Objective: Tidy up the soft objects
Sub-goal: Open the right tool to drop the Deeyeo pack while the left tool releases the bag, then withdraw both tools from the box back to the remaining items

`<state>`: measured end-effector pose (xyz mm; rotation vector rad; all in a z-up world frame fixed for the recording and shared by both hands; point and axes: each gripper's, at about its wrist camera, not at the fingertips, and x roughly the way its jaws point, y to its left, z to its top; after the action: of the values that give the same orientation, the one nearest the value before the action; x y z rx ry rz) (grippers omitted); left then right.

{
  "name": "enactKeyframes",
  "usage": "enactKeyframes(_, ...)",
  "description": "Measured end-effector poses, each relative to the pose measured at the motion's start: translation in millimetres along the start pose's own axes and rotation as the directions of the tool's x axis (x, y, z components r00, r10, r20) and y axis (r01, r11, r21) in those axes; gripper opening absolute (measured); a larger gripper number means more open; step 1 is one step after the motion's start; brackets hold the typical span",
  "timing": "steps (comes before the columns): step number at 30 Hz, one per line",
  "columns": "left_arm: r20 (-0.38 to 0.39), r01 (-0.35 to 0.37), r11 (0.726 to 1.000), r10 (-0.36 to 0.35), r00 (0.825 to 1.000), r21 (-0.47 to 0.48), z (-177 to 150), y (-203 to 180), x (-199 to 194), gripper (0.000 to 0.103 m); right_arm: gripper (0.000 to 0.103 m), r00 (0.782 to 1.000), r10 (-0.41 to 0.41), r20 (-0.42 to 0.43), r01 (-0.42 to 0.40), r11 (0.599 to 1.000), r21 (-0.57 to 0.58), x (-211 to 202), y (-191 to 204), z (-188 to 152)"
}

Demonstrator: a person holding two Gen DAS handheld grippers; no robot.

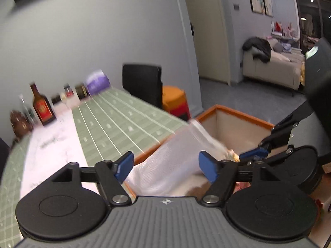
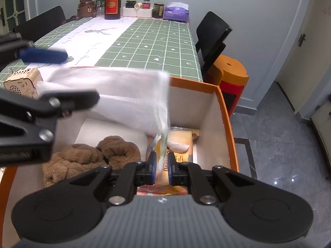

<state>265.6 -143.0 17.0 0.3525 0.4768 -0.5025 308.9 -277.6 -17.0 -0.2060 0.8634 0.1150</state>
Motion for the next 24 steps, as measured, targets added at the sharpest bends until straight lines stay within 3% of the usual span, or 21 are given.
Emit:
enactKeyframes(4, 0.020, 0.057, 0.997, -0.056, 0.998, -0.050, 5.1, 15.7, -13.5, 0.087, 0.008, 1.000, 0.009, 0.014, -0.009, 1.000, -0.003, -4.6, 3.7, 1.2)
enactKeyframes(11, 0.055, -0.053, 0.988, 0.061, 0.997, -0.145, 14.4, 39.4, -39.7, 0.087, 0.008, 0.999, 0.019, 0.028, -0.019, 1.000, -0.004, -7.4, 12.5, 2.6)
enactKeyframes(17, 0.102, -0.083, 0.973, 0.107, 0.989, -0.213, 17.3, 62.7, -58.0, 0.088, 0.006, 0.991, 0.122, 0.062, -0.123, 0.992, 0.011, -4.9, 20.7, 23.4)
enactKeyframes(21, 0.078, -0.094, 0.967, 0.115, 0.990, -0.235, 17.8, 70.9, -51.4, 0.088, 0.005, 0.982, 0.188, -0.001, -0.188, 0.982, -0.021, 20.5, 38.6, 43.5)
enactKeyframes(24, 0.042, -0.110, 0.964, 0.124, 0.991, -0.244, 16.2, 75.3, -40.1, 0.088, 0.005, 0.979, 0.191, -0.071, -0.192, 0.981, -0.012, 50.9, 46.6, 52.0)
